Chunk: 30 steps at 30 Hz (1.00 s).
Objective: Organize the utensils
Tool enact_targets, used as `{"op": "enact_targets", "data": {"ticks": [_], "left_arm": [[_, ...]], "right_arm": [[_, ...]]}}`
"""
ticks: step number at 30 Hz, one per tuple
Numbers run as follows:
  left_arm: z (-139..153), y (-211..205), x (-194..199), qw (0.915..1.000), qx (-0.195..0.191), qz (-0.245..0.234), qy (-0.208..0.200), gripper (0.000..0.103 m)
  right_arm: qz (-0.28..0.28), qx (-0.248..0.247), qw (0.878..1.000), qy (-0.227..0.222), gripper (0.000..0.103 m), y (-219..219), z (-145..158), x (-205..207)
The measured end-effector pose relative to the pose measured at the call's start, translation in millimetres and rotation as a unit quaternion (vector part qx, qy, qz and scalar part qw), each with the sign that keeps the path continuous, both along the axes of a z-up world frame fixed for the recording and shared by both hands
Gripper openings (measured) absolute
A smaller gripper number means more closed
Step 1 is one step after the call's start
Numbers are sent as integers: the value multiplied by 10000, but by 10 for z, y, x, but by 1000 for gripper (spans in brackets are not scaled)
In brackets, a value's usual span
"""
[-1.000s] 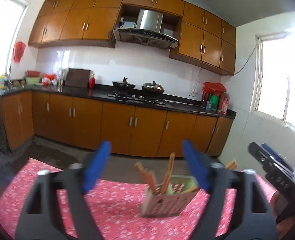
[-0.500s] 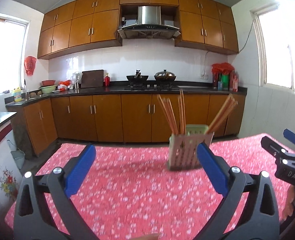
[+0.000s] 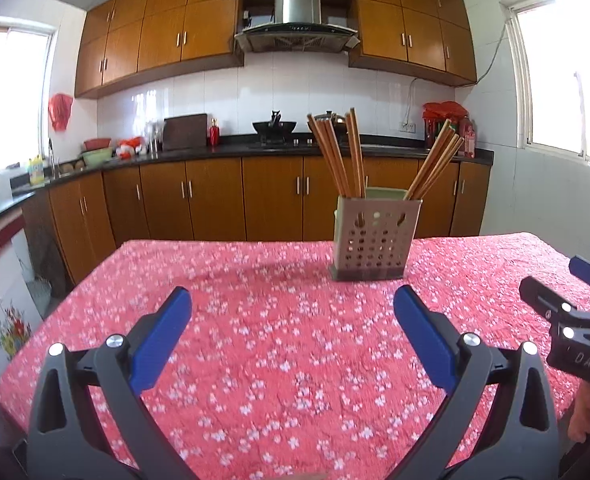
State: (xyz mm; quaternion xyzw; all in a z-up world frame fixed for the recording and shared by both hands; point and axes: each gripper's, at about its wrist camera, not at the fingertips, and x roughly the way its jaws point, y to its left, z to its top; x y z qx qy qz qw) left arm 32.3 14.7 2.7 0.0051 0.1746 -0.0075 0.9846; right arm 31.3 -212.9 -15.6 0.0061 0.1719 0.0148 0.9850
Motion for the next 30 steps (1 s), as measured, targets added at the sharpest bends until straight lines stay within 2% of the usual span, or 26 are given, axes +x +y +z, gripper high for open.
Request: {"op": "enact_targets", "data": {"ticks": [11,30], "left_arm": [[-86,68,-38,9999,-49,1,102,99],[-89,24,7,9999,-12,-37,139,99]], "right_arm": [[-84,159,9996,203,101,-75,-69,2],[-98,191,9995,239,101,-116,-77,20]]}}
